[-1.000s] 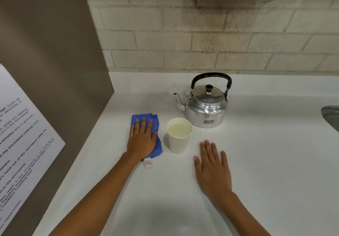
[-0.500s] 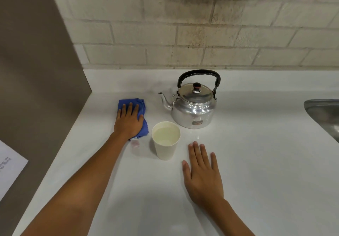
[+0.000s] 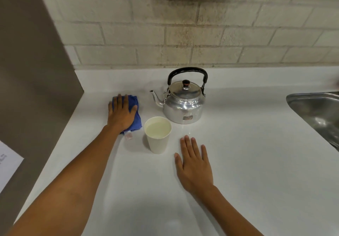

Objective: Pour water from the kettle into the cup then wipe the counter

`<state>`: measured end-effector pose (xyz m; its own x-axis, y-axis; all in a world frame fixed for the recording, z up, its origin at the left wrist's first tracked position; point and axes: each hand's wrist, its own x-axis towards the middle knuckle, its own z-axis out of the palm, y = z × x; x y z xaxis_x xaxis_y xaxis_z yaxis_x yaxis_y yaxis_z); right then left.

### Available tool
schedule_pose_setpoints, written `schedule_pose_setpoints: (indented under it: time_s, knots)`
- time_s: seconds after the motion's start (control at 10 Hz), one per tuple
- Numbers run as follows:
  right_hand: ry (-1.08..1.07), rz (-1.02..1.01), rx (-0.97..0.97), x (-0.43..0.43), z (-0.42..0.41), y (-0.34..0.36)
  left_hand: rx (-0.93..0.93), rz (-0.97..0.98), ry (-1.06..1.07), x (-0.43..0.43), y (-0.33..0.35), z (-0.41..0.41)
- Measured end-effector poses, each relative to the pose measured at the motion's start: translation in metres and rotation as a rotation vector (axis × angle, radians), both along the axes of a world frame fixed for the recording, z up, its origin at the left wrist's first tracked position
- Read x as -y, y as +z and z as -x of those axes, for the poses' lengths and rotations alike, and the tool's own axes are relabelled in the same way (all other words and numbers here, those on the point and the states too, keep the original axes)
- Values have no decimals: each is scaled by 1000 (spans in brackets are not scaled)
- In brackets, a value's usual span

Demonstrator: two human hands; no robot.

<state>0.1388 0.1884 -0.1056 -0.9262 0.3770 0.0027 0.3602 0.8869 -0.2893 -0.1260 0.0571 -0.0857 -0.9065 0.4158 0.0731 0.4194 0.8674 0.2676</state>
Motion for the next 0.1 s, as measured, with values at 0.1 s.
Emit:
schedule_pose_setpoints:
  time_s: [0.1]
  knots:
    - [9, -35, 6, -3, -1, -2, -90, -36, -24, 3, 16, -9]
